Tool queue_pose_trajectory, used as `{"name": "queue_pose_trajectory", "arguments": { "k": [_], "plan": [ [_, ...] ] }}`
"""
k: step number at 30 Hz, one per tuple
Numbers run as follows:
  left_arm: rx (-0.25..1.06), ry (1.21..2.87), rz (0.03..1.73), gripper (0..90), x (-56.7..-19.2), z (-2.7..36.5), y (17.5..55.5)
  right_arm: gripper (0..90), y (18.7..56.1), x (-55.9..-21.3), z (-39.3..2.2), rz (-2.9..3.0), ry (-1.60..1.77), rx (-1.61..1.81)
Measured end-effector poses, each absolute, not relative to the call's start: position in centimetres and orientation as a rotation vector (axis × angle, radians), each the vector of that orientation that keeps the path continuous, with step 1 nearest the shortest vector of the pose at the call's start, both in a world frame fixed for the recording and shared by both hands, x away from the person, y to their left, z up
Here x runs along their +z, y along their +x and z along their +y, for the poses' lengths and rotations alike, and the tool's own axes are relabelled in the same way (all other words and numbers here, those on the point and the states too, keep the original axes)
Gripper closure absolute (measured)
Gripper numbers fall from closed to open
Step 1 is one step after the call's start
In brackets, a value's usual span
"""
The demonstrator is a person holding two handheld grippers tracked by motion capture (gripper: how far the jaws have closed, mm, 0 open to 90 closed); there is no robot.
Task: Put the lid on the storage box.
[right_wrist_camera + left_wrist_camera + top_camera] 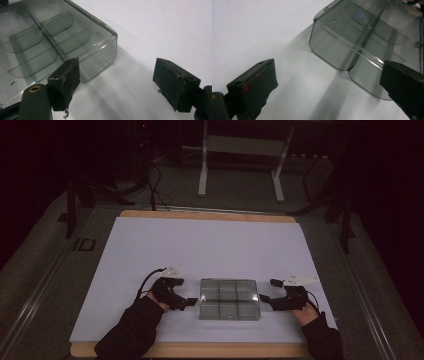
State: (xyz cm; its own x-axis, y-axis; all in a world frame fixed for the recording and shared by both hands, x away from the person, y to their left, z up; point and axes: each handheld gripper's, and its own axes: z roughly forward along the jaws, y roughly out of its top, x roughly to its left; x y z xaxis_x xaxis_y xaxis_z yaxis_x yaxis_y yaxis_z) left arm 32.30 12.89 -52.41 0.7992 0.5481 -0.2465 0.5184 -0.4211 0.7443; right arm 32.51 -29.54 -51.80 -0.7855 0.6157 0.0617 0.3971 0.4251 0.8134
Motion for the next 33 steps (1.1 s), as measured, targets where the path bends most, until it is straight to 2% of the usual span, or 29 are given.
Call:
{"name": "queue_pose_trajectory", "arguments": {
  "k": [33],
  "plan": [
    [0.128,2.094,0.841,2.5,-52.5,17.4,29.2,16.7,30.2,-52.7,-33.3,2.329,1.029,1.202]
  ]
}}
